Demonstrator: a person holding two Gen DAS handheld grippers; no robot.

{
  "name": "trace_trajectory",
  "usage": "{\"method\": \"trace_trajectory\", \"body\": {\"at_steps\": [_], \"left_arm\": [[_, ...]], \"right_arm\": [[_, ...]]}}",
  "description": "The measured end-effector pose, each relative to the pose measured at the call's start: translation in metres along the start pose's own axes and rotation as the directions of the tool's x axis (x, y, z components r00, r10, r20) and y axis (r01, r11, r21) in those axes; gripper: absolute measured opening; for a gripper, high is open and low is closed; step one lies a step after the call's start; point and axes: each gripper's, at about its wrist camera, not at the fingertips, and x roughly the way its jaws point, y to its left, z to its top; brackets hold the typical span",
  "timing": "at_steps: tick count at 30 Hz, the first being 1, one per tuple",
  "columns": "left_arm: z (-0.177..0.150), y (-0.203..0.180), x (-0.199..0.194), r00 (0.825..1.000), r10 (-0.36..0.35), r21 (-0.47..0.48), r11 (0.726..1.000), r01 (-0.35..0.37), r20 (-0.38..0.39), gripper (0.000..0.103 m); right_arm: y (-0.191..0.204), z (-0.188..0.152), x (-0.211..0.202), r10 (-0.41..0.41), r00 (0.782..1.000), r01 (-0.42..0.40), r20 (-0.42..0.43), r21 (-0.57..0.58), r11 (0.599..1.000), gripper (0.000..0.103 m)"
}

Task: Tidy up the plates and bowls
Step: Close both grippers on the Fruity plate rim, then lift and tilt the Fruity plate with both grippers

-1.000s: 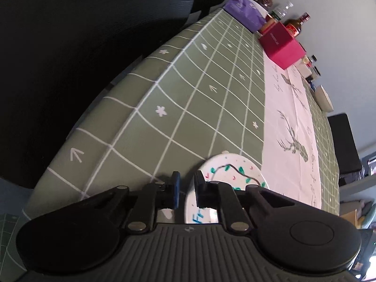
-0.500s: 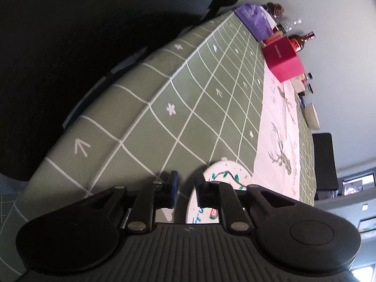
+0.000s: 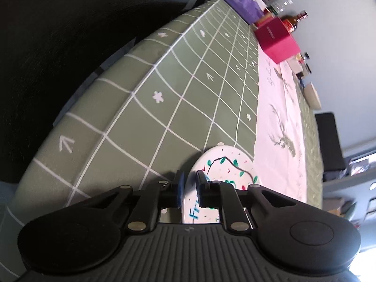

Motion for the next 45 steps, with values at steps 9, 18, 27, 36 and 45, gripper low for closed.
{"method": "trace_trajectory", "body": {"at_steps": [9,18,27,36,45], "left_arm": [[-0.011,-0.023,-0.004,0.998,0.069,0.102,0.992,-0.070,0.012,0.010],[-0.016,-0.040,-0.012,1.000,0.019,0.146,0.989,-0.021,0.017,0.011],[-0.038,-0.082,-0.021,0.996,-0.087,0.231,0.969,0.092,-0.028,0.011],[-0.088,-0.134,-0.015,0.968,-0.169,0.335,0.915,0.225,-0.188,0.011],[-0.147,-0.179,-0.009,0.912,-0.164,0.427,0.843,0.327,-0.375,0.011]], "right_arm": [[0.016,-0.006,-0.005,-0.079,0.996,0.079,0.037,0.005,0.997,0.002],[0.017,-0.010,-0.034,0.041,0.991,-0.034,0.125,-0.058,0.998,0.002],[0.009,-0.026,-0.097,0.039,0.983,-0.034,0.179,-0.031,0.999,0.002],[-0.008,-0.081,-0.193,0.014,0.968,-0.031,0.252,0.065,0.997,0.002],[-0.043,-0.170,-0.272,-0.012,0.923,-0.078,0.384,0.218,0.973,0.002]]}}
